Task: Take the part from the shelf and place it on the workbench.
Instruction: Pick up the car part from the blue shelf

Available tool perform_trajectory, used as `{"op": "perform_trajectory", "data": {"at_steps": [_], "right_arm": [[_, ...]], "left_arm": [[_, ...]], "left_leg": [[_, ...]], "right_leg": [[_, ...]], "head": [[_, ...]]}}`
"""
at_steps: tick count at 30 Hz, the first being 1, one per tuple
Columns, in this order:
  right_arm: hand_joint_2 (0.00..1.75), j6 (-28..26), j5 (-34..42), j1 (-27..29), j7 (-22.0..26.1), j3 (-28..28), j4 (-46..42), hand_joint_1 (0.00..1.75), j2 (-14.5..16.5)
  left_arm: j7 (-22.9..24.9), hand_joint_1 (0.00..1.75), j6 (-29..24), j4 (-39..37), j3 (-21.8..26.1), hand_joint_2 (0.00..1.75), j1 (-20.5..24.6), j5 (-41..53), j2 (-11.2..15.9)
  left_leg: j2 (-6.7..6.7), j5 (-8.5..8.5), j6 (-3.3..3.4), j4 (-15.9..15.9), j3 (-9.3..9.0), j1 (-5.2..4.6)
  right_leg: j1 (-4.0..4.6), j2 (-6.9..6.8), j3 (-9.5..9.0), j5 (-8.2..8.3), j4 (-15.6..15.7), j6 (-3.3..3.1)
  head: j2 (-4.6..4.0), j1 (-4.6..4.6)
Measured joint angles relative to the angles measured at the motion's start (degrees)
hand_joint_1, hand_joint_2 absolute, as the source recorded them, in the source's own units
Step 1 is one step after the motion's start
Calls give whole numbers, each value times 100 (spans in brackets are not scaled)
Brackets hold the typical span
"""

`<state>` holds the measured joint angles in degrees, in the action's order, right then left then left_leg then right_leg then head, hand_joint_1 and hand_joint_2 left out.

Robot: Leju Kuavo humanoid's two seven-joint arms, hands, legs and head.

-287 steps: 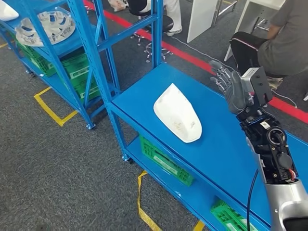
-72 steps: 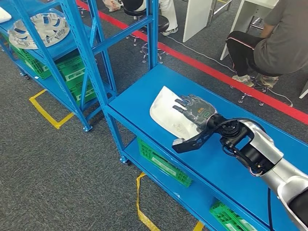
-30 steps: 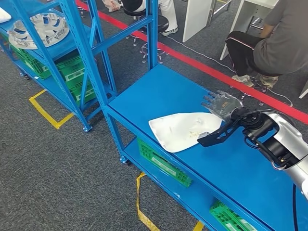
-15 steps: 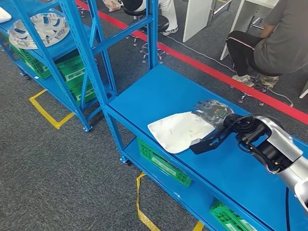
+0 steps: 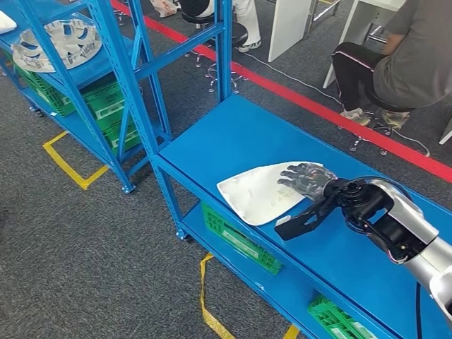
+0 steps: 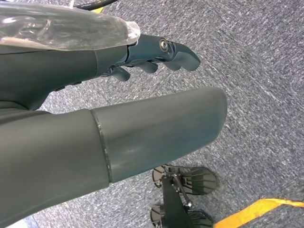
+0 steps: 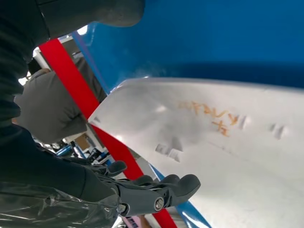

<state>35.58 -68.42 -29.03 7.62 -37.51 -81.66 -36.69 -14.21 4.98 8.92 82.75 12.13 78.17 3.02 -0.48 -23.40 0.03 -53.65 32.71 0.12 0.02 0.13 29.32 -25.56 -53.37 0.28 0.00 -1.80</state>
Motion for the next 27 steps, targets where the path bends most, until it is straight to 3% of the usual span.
{"op": "perform_trajectory", "data": {"at_steps": [27], "right_arm": [[175, -142, 96, -5, -127, -197, 6, 0, 3]], "left_arm": [[20, 0, -2, 0, 0, 0, 5, 19, -13]], "left_leg": [[0, 0, 0, 0, 0, 0]], "right_leg": [[0, 0, -1, 0, 0, 0]], "head": [[0, 3]]}}
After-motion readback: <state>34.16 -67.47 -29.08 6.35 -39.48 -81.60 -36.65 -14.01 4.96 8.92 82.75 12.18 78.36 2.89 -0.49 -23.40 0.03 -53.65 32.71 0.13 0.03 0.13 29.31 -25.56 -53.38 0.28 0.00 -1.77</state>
